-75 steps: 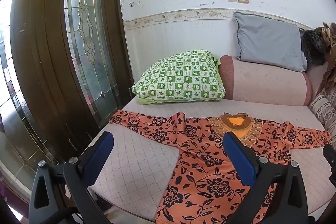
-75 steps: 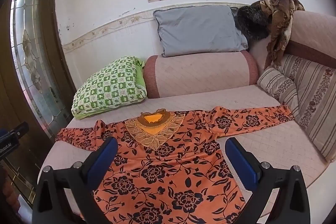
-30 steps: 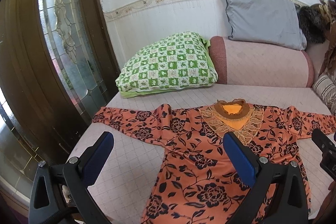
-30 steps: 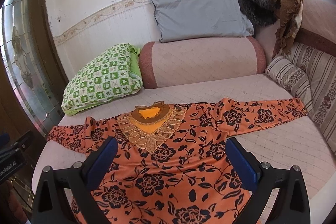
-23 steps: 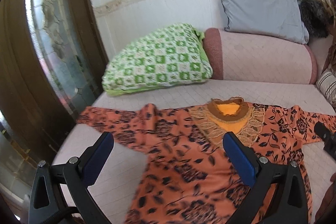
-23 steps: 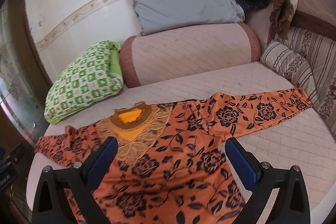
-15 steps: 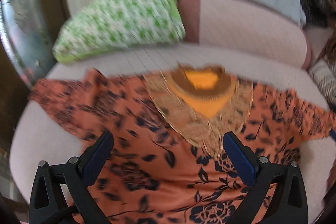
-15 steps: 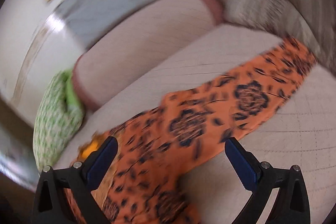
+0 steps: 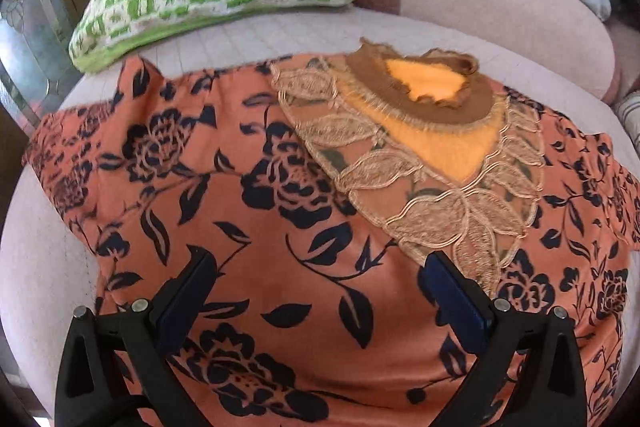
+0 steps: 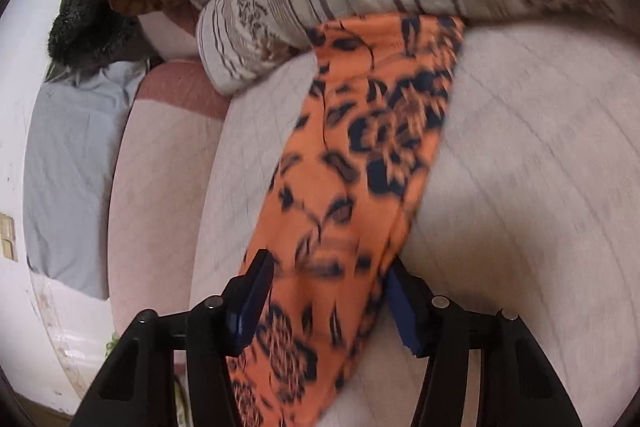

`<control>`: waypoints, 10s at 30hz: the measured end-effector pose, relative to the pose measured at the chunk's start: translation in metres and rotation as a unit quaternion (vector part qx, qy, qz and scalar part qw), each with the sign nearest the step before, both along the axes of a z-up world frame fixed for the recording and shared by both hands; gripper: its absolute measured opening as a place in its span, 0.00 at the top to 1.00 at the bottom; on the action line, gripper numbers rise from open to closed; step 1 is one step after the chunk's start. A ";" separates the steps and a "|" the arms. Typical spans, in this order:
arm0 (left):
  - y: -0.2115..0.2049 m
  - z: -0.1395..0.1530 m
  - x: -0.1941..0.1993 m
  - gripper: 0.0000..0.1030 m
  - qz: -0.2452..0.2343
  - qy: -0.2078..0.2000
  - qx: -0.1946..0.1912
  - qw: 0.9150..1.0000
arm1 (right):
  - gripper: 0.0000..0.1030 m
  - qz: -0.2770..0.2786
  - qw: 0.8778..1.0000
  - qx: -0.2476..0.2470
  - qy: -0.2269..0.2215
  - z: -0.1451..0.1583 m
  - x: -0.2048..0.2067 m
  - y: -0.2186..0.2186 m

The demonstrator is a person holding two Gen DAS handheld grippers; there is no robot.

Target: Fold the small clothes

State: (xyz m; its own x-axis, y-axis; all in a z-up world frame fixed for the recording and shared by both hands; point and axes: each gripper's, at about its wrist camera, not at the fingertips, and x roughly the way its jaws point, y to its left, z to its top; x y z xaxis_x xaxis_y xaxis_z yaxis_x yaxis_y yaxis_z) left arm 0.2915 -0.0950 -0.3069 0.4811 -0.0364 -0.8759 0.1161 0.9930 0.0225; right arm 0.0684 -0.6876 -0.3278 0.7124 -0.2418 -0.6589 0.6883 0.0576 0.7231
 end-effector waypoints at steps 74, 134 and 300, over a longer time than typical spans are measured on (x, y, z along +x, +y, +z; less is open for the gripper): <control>-0.047 0.013 0.007 0.00 -0.096 -0.169 0.217 0.957 | 0.23 0.363 0.917 0.119 -0.114 -0.014 0.152 0.325; 0.115 0.005 0.034 0.82 0.112 0.013 -0.188 0.976 | 0.24 0.394 0.906 0.120 -0.100 -0.020 0.156 0.327; 0.035 -0.032 0.020 0.00 -0.013 0.009 0.021 1.000 | 0.86 0.525 0.830 -0.167 0.089 0.018 0.166 0.410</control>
State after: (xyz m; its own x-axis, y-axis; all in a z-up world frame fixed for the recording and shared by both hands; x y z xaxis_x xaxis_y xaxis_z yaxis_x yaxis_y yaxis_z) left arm 0.3114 -0.0603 -0.3384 0.4652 -0.0125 -0.8851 0.1426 0.9879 0.0610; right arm 0.2347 -0.2774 -0.3094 0.5449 0.2594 -0.7974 0.2269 0.8699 0.4380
